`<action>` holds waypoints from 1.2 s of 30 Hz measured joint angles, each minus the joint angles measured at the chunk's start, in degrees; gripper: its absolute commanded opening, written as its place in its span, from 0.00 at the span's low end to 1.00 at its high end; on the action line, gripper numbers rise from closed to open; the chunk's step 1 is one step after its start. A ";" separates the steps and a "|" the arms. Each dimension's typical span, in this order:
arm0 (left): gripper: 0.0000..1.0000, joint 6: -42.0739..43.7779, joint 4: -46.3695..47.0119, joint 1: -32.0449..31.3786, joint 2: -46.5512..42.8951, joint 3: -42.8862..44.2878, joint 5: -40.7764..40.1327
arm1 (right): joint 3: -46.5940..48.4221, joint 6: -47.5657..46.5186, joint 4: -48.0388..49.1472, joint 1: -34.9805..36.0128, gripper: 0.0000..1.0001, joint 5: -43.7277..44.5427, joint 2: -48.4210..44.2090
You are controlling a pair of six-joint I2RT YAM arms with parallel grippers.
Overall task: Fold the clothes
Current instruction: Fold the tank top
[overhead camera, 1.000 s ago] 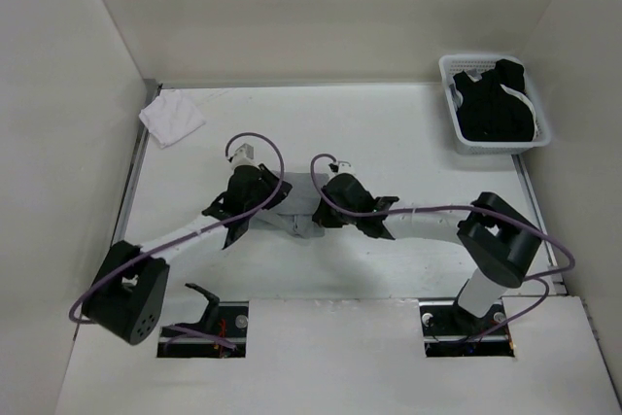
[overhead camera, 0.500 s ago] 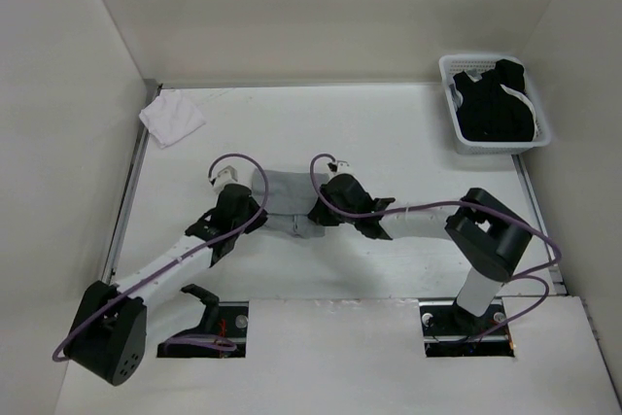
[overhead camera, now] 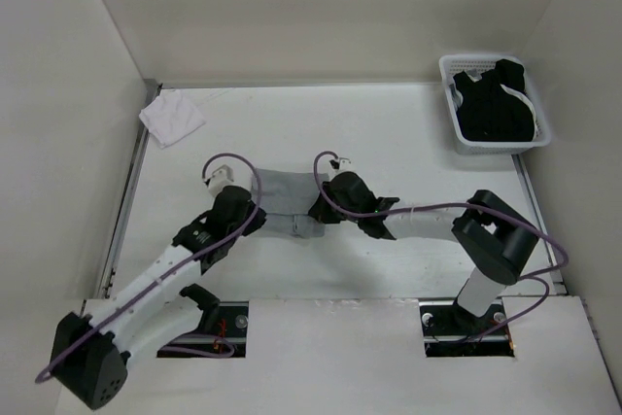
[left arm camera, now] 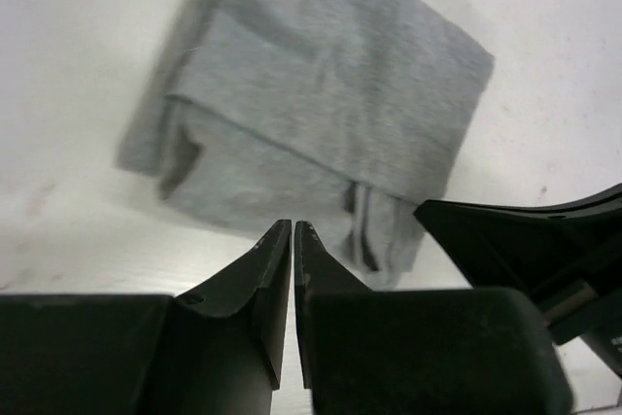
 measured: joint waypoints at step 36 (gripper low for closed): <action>0.56 6.14 7.30 7.85 -9.01 -2.14 -1.03 | -12.92 -2.27 0.46 -0.04 0.65 3.13 -29.55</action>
